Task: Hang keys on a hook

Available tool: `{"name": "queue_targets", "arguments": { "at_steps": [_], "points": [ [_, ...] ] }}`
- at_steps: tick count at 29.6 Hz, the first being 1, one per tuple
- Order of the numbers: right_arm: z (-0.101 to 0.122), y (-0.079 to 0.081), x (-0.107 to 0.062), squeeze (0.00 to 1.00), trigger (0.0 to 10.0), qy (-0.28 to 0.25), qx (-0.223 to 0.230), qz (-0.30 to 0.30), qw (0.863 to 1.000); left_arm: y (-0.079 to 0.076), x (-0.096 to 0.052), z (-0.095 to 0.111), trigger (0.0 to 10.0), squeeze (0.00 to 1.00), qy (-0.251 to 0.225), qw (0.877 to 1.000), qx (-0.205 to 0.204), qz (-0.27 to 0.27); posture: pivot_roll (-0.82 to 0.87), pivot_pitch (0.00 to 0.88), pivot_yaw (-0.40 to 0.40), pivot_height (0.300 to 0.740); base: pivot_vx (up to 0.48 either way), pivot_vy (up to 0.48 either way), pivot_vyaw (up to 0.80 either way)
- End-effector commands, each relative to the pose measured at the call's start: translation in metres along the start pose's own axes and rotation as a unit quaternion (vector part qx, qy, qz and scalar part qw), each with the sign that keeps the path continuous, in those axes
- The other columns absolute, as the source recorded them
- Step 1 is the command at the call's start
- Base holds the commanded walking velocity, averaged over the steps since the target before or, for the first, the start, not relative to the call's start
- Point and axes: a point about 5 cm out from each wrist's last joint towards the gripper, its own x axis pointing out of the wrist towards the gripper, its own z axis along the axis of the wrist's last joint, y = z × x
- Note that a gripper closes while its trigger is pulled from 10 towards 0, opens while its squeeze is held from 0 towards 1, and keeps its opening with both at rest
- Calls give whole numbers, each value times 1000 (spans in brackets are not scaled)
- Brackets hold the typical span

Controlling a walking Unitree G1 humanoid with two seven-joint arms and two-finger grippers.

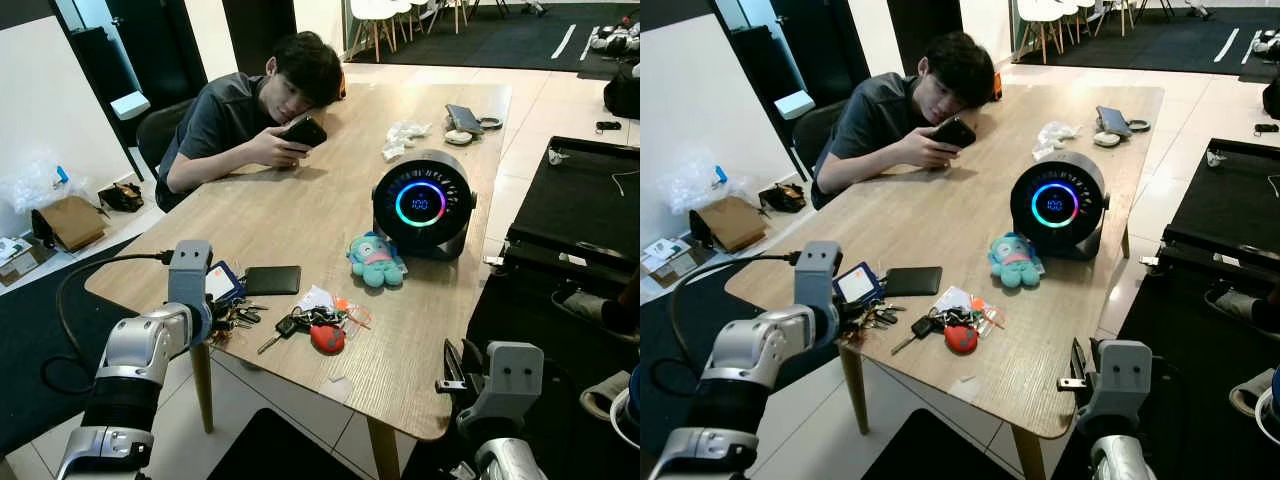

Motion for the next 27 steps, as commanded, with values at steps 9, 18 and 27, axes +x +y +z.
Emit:
{"name": "queue_targets", "arguments": {
  "at_steps": [9, 18, 27],
  "points": [
    [-6, 4, -1, 0, 10000, 17, 4, 5, 1000, 2, 3, -18, 10000, 0, 31, 999, 5, 9, -19, 194, 177, 740, 0, 0, 0],
    [-6, 3, -1, 0, 10000, 17, 4, 5, 1000, 4, 6, -23, 6706, 0, 42, 999, 6, 15, -22, 189, 175, 740, 0, 0, 0],
    [-5, 3, -1, 0, 10000, 15, 4, 5, 1000, 5, 7, -27, 2431, 0, 47, 999, 10, 18, -26, 185, 176, 740, 0, 0, 0]
  ]
}}
